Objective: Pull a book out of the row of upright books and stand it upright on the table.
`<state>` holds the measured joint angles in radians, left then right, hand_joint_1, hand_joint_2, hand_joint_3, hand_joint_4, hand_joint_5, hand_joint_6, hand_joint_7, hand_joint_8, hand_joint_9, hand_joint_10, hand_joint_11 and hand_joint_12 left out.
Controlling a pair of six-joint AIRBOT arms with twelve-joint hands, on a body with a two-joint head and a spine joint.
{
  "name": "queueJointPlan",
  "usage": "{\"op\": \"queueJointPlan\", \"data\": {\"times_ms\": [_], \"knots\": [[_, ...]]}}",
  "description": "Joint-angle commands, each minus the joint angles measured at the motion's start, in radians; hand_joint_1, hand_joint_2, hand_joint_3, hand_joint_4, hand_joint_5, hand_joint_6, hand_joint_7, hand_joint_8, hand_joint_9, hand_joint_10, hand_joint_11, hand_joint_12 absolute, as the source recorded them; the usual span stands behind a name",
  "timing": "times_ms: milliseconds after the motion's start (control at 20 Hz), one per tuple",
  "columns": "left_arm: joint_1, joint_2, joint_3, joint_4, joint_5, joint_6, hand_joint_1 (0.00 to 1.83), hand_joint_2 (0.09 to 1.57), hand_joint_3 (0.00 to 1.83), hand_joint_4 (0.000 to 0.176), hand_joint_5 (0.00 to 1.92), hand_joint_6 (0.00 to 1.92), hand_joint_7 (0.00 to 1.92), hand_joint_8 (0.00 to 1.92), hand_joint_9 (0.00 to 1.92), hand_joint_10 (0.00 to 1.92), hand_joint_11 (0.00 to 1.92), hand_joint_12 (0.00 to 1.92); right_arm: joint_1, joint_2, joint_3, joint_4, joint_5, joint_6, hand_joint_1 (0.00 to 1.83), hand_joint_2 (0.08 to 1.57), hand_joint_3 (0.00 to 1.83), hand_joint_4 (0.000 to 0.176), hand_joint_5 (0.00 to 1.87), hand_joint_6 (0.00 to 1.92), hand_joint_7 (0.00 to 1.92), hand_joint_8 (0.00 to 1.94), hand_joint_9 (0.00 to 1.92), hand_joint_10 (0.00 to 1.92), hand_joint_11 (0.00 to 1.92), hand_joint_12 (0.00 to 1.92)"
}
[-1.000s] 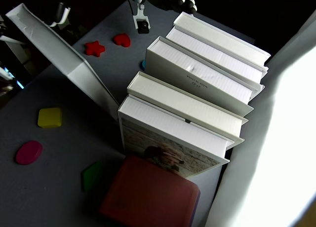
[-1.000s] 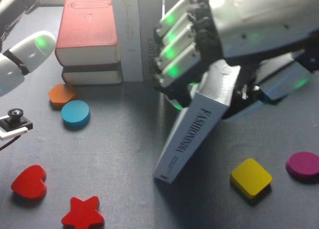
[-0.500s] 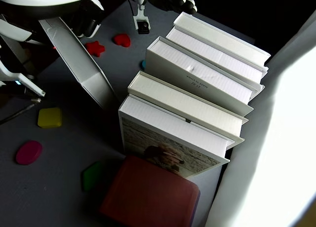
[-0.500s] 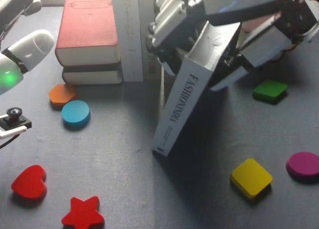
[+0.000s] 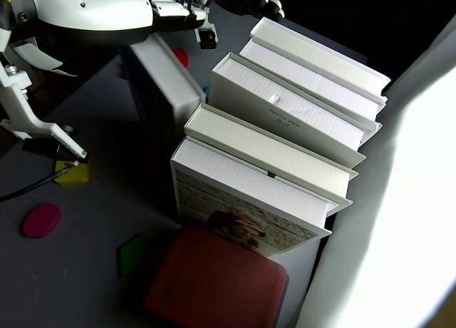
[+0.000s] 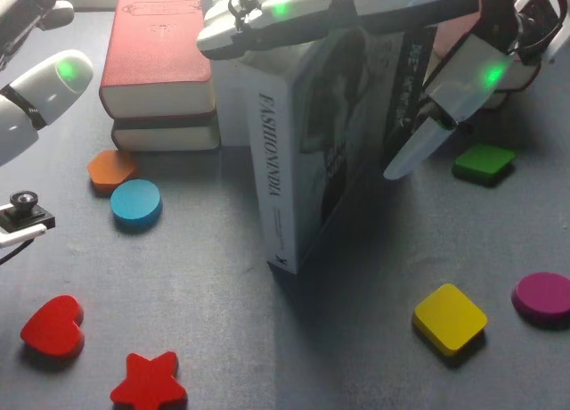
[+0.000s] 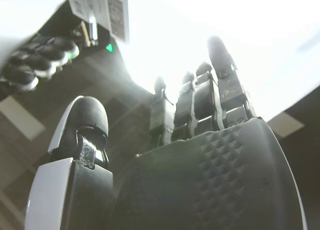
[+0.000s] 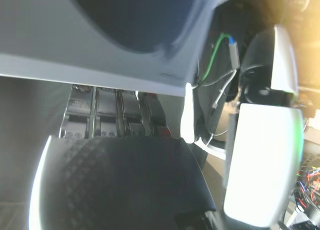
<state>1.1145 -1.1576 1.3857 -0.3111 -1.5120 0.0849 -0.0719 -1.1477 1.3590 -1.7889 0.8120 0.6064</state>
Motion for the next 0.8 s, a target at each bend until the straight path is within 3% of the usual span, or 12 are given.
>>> {"op": "queueJointPlan", "data": {"times_ms": [0, 50, 100, 150, 250, 350, 400, 500, 550, 600, 650, 750], "knots": [[-0.004, -0.006, 0.005, -0.011, -0.124, -0.006, 0.31, 1.36, 0.0, 0.069, 0.19, 0.0, 0.05, 0.0, 0.04, 0.0, 0.0, 0.75, 0.015, 0.011, 0.002, 0.104, -0.014, -0.005, 0.73, 0.81, 0.02, 0.02, 0.0, 0.0, 0.0, 0.0, 0.0, 0.0, 0.0, 0.0], [-0.004, -0.006, 0.005, -0.012, -0.124, -0.006, 0.3, 1.37, 0.0, 0.062, 0.2, 0.0, 0.05, 0.0, 0.02, 0.0, 0.0, 0.7, 0.019, 0.024, 0.002, 0.122, -0.018, -0.013, 0.79, 0.86, 0.0, 0.041, 0.0, 0.0, 0.0, 0.0, 0.0, 0.0, 0.01, 0.4], [-0.004, -0.006, 0.005, -0.012, -0.124, -0.006, 0.28, 1.37, 0.0, 0.053, 0.2, 0.0, 0.05, 0.0, 0.01, 0.0, 0.0, 0.62, 0.021, 0.041, 0.001, 0.147, -0.022, -0.025, 0.83, 0.92, 0.0, 0.053, 0.0, 0.0, 0.0, 0.0, 0.0, 0.0, 0.0, 0.37], [-0.004, -0.006, 0.004, -0.012, -0.125, -0.006, 0.29, 1.36, 0.0, 0.05, 0.2, 0.0, 0.04, 0.0, 0.01, 0.0, 0.0, 0.6, 0.021, 0.062, -0.001, 0.181, -0.026, -0.041, 0.72, 1.04, 0.03, 0.0, 0.0, 0.0, 0.0, 0.0, 0.0, 0.0, 0.0, 0.07], [-0.004, -0.006, 0.003, -0.014, -0.13, -0.006, 0.31, 1.36, 0.0, 0.052, 0.19, 0.0, 0.04, 0.0, 0.01, 0.0, 0.0, 0.6, 0.021, 0.099, -0.012, 0.235, -0.036, -0.076, 0.49, 1.09, 0.05, 0.0, 0.0, 0.0, 0.0, 0.0, 0.0, 0.0, 0.0, 0.0], [-0.003, -0.004, -0.001, -0.016, -0.135, -0.006, 0.36, 1.36, 0.0, 0.042, 0.2, 0.0, 0.04, 0.0, 0.01, 0.0, 0.0, 0.61, 0.014, 0.139, -0.027, 0.294, -0.051, -0.116, 0.57, 1.12, 0.05, 0.0, 0.0, 0.0, 0.0, 0.0, 0.0, 0.0, 0.0, 0.0], [-0.002, -0.003, -0.002, -0.017, -0.137, -0.006, 0.36, 1.36, 0.0, 0.047, 0.2, 0.0, 0.04, 0.0, 0.01, 0.0, 0.0, 0.61, 0.008, 0.158, -0.033, 0.321, -0.059, -0.134, 0.69, 1.07, 0.03, 0.0, 0.0, 0.0, 0.0, 0.0, 0.0, 0.0, 0.0, 0.0], [-0.001, -0.003, -0.003, -0.017, -0.141, -0.007, 0.36, 1.36, 0.0, 0.043, 0.2, 0.0, 0.04, 0.0, 0.02, 0.0, 0.0, 0.61, -0.007, 0.189, -0.041, 0.374, -0.074, -0.166, 0.7, 1.03, 0.0, 0.0, 0.0, 0.0, 0.0, 0.0, 0.0, 0.0, 0.03, 0.02], [-0.001, -0.002, -0.004, -0.017, -0.145, -0.007, 0.36, 1.37, 0.0, 0.024, 0.2, 0.0, 0.05, 0.0, 0.03, 0.01, 0.0, 0.63, -0.027, 0.209, -0.045, 0.428, -0.078, -0.193, 0.71, 1.03, 0.01, 0.034, 0.0, 0.0, 0.0, 0.0, 0.0, 0.0, 0.01, 0.0], [-0.001, 0.0, -0.006, -0.017, -0.149, -0.007, 0.38, 1.37, 0.0, 0.027, 0.2, 0.0, 0.05, 0.0, 0.03, 0.01, 0.0, 0.61, -0.044, 0.221, -0.047, 0.469, -0.078, -0.2, 0.72, 1.04, 0.01, 0.058, 0.0, 0.0, 0.0, 0.0, 0.0, 0.0, 0.0, 0.0], [0.0, 0.003, -0.009, -0.017, -0.154, -0.007, 0.39, 1.38, 0.0, 0.027, 0.18, 0.0, 0.04, 0.0, 0.01, 0.0, 0.0, 0.49, -0.069, 0.237, -0.05, 0.538, -0.078, -0.242, 0.7, 1.16, 0.07, 0.066, 0.0, 0.0, 0.0, 0.0, 0.0, 0.0, 0.0, 0.0], [0.004, 0.007, -0.014, -0.018, -0.161, -0.006, 0.35, 1.38, 0.0, 0.034, 0.14, 0.0, 0.01, 0.0, 0.0, 0.0, 0.0, 0.34, -0.139, 0.274, -0.063, 0.712, -0.077, -0.366, 0.7, 1.12, 0.04, 0.047, 0.0, 0.0, 0.0, 0.0, 0.0, 0.0, 0.0, 0.0]]}}
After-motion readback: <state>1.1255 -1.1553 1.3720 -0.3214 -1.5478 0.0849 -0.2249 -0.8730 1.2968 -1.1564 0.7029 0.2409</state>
